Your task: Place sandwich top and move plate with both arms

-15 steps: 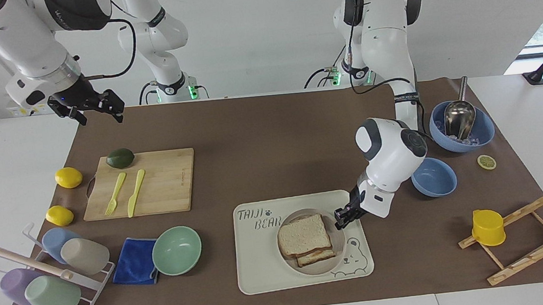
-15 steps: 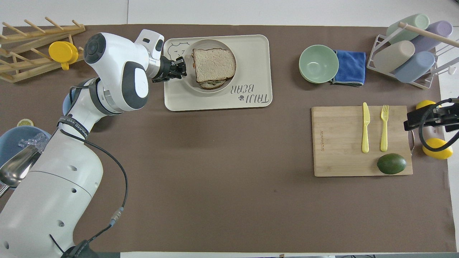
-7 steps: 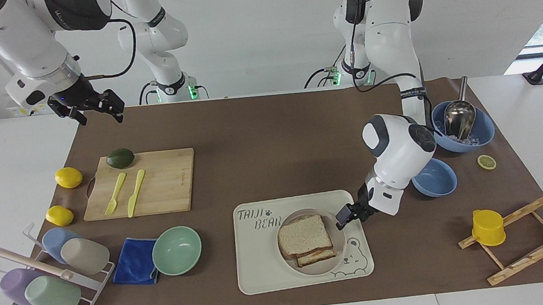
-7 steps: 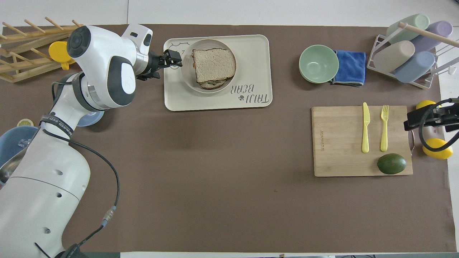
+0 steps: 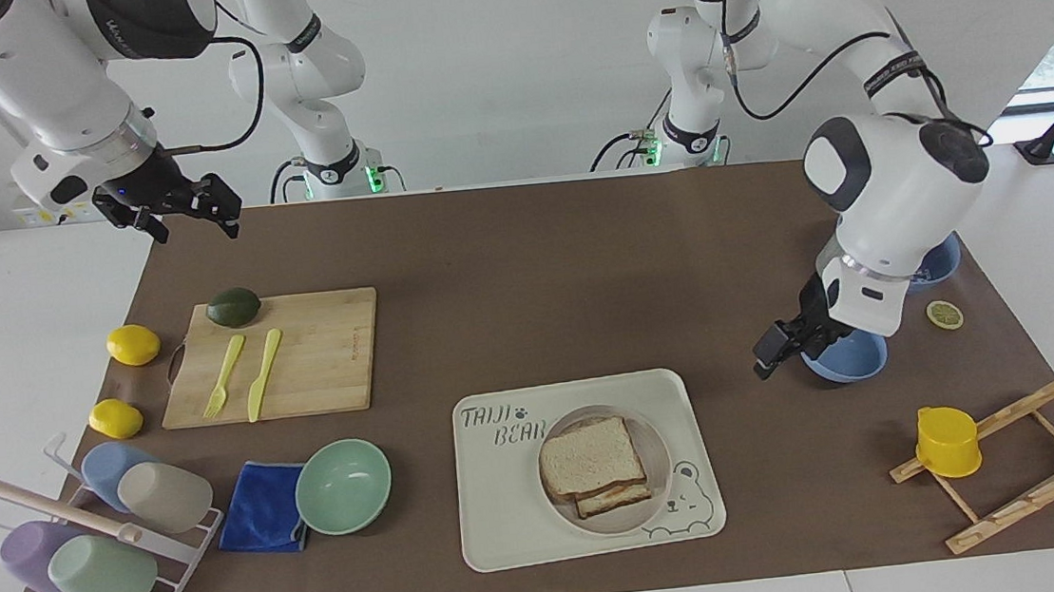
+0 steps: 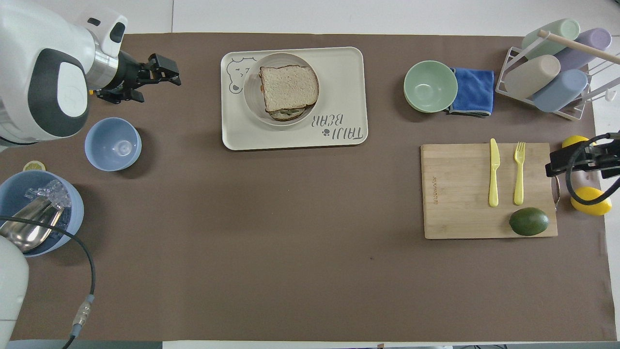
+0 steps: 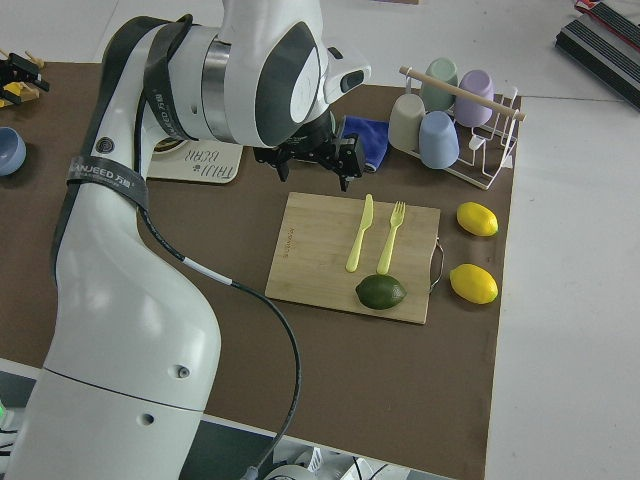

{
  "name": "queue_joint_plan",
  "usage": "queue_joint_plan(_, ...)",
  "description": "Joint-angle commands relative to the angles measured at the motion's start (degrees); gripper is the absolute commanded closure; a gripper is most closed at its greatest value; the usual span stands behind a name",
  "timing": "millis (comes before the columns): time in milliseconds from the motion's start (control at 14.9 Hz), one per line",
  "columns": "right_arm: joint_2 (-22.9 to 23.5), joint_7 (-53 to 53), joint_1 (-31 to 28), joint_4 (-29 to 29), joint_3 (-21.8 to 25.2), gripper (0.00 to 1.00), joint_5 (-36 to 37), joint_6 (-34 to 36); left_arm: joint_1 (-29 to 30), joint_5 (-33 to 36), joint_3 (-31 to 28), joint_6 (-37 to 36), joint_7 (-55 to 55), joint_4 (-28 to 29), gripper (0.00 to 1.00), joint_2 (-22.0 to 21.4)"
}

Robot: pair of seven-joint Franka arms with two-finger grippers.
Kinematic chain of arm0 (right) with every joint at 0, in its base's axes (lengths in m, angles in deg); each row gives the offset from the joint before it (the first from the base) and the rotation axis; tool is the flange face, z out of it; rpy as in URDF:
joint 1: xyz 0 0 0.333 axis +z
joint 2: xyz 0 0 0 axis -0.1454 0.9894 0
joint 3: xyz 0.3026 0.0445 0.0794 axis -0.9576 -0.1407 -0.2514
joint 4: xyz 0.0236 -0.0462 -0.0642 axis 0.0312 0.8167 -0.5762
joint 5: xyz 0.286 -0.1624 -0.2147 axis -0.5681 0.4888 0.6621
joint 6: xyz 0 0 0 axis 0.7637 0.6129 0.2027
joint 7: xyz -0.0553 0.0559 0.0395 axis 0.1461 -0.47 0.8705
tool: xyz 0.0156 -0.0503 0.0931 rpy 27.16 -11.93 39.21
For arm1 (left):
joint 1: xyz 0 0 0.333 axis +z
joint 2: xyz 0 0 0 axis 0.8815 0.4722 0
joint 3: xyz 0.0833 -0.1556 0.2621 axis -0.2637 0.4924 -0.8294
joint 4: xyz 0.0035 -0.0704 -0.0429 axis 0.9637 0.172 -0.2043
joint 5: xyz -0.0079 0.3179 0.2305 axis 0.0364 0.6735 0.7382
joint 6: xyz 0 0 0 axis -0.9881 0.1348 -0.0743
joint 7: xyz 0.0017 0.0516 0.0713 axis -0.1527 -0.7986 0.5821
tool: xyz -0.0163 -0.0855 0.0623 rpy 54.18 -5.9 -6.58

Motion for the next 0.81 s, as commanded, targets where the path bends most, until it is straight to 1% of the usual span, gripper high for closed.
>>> queue_joint_plan(0, -1.19, 0.51, -0.42, 1.33, -0.19, 0.00, -0.28, -0.43, -0.20, 5.82, -0.56, -8.15, 0.32, 1.94, 0.00, -7.67)
queue_joint_plan(135, -1.27, 0.51, -0.42, 1.33, -0.19, 0.00, -0.28, -0.43, 0.32, 9.52, -1.17, -14.74, 4.08, 2.20, 0.00, -13.03)
queue_joint_plan(269, -1.27, 0.51, -0.42, 1.33, -0.19, 0.00, -0.28, -0.43, 1.20, 9.88, -1.35, -19.32, 5.77, 2.11, 0.00, -16.29)
queue_joint_plan(404, -1.27, 0.51, -0.42, 1.33, -0.19, 0.00, -0.28, -0.43, 2.25, 12.06, -0.65, -22.58, 5.95, 2.03, 0.00, -18.93)
queue_joint_plan(471, -1.27, 0.51, -0.42, 1.33, -0.19, 0.00, -0.28, -0.43, 3.39, 12.86, 0.66, -24.25, 6.47, 2.03, 0.00, -20.42)
queue_joint_plan(538, -1.27, 0.51, -0.42, 1.33, -0.19, 0.00, -0.28, -0.43, 6.27, 12.96, 3.20, -25.05, 6.82, 2.03, 0.00, -21.13)
queue_joint_plan(605, -1.27, 0.51, -0.42, 1.33, -0.19, 0.00, -0.28, -0.43, 9.96, 13.05, 6.96, -26.45, 6.92, 2.11, 0.00, -22.01)
queue_joint_plan(673, -1.27, 0.51, -0.42, 1.33, -0.19, 0.00, -0.28, -0.43, 11.99, 13.74, 9.26, -27.85, 7.26, 2.11, 0.00, -22.54)
queue_joint_plan(740, -1.27, 0.51, -0.42, 1.33, -0.19, 0.00, -0.28, -0.43, 12.71, 13.92, 10.16, -29.00, 8.05, 2.38, 0.00, -22.90)
